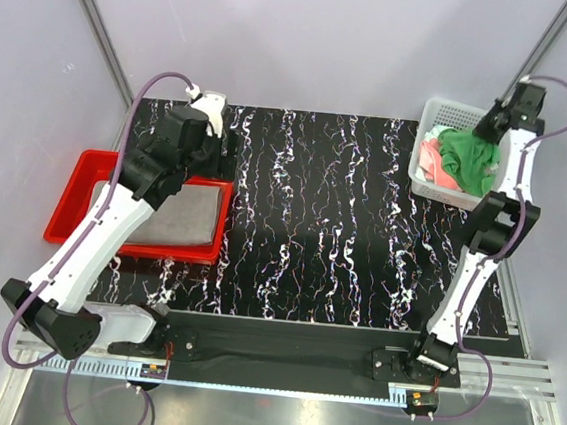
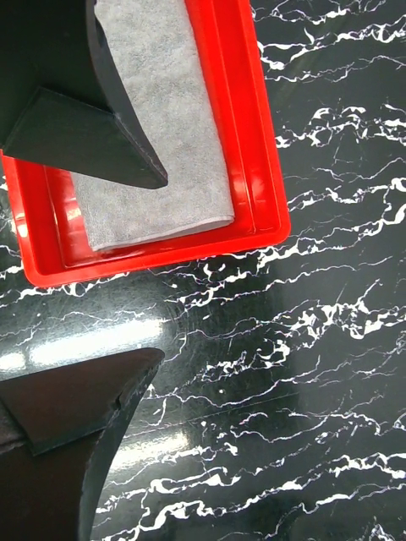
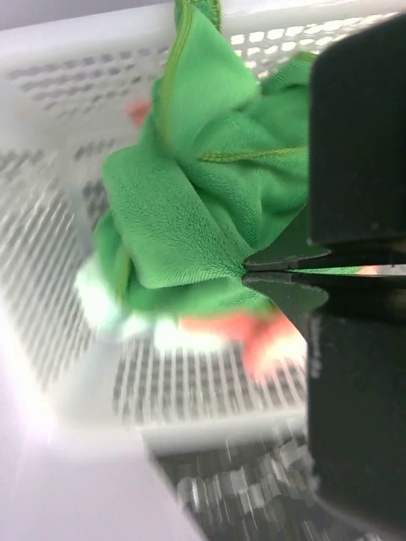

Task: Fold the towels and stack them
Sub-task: Grab crumpled towel, then move the towel to the center of the board

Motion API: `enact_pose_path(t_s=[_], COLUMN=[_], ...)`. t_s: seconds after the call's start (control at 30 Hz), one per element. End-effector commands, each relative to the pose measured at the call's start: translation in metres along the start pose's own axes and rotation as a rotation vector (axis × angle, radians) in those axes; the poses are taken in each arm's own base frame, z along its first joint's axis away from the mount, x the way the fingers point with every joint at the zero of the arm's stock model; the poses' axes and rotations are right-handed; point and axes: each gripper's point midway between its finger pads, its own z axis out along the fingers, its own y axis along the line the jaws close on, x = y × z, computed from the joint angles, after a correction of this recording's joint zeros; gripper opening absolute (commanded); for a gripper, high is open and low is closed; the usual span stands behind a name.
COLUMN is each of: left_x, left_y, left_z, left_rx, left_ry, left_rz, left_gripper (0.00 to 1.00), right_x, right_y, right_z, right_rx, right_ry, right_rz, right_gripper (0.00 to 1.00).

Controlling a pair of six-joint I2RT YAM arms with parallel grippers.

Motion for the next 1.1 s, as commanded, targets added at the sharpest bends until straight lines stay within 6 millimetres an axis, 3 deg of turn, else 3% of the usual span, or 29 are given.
enact_pose_path(t_s=[0.0, 0.03, 0.07, 0.1, 0.23, 0.33, 0.43, 0.47, 0.5, 0.53, 0.57, 0.6, 0.63, 0.67, 0.73, 0.77, 0.83, 0.9, 0.93, 1.0, 1.03, 1.07], left_x=[-0.039, -0.041, -0.04, -0.041, -0.048, -0.05, -0.049, -0.047, -0.044, -0.042, -0.037, -0.031, -0.026, -0.02, -0.003, 0.003, 0.014, 0.017, 0.023, 0.017, 0.019, 0.02], left_y=[-0.003, -0.002, -0.001, -0.002, -0.007, -0.011, -0.012, -0.014, -0.016, -0.016, -0.018, -0.017, -0.016, -0.015, -0.013, -0.014, -0.019, -0.031, -0.036, -0.052, -0.064, -0.073], left_z=[-0.03, -0.034, -0.035, -0.037, -0.04, -0.036, -0.031, -0.032, -0.03, -0.029, -0.028, -0.025, -0.023, -0.021, -0.012, -0.009, 0.004, 0.012, 0.026, 0.034, 0.047, 0.054], left_rx=[0.043, 0.047, 0.045, 0.05, 0.075, 0.091, 0.091, 0.105, 0.114, 0.12, 0.128, 0.122, 0.115, 0.107, 0.096, 0.1, 0.117, 0.165, 0.164, 0.215, 0.232, 0.251], left_ry=[-0.161, -0.197, -0.205, -0.212, -0.21, -0.198, -0.163, -0.153, -0.142, -0.139, -0.126, -0.108, -0.092, -0.075, -0.028, -0.009, 0.035, 0.068, 0.111, 0.124, 0.136, 0.142], left_rz=[-0.04, -0.046, -0.045, -0.049, -0.07, -0.074, -0.081, -0.079, -0.078, -0.078, -0.078, -0.081, -0.08, -0.078, -0.063, -0.06, -0.053, -0.065, -0.067, -0.084, -0.082, -0.083], left_gripper=[0.82, 0.83, 0.84, 0.84, 0.84, 0.84, 0.84, 0.84, 0.84, 0.84, 0.84, 0.84, 0.84, 0.84, 0.84, 0.84, 0.83, 0.81, 0.8, 0.78, 0.78, 0.77], right_x=[-0.107, -0.111, -0.112, -0.113, -0.103, -0.076, -0.016, 0.022, 0.04, 0.064, 0.094, 0.145, 0.166, 0.231, 0.281, 0.326, 0.346, 0.345, 0.341, 0.316, 0.302, 0.289], right_y=[0.098, 0.119, 0.128, 0.139, 0.175, 0.2, 0.222, 0.221, 0.225, 0.23, 0.248, 0.239, 0.239, 0.23, 0.226, 0.212, 0.196, 0.184, 0.169, 0.164, 0.146, 0.142], right_z=[-0.173, -0.195, -0.213, -0.245, -0.313, -0.352, -0.367, -0.343, -0.361, -0.363, -0.37, -0.36, -0.355, -0.349, -0.343, -0.337, -0.331, -0.325, -0.312, -0.299, -0.283, -0.27], right_rx=[-0.297, -0.399, -0.436, -0.467, -0.577, -0.708, -0.793, -0.776, -0.807, -0.836, -0.9, -0.882, -0.873, -0.861, -0.867, -0.838, -0.773, -0.703, -0.587, -0.494, -0.354, -0.292], right_ry=[-0.297, -0.315, -0.327, -0.356, -0.378, -0.306, -0.159, -0.05, -0.039, 0.016, 0.063, 0.165, 0.184, 0.307, 0.391, 0.493, 0.528, 0.492, 0.446, 0.347, 0.28, 0.25], right_rz=[-0.048, -0.047, -0.039, -0.043, -0.079, -0.076, -0.1, -0.082, -0.095, -0.082, -0.105, -0.088, -0.067, -0.073, -0.049, -0.059, -0.05, -0.055, -0.062, -0.102, -0.109, -0.104], right_gripper=[0.0, 0.0, 0.0, 0.0, 0.0, 0.0, 0.0, 0.0, 0.0, 0.0, 0.0, 0.0, 0.01, 0.02, 0.1, 0.17, 0.32, 0.45, 0.46, 0.48, 0.48, 0.47])
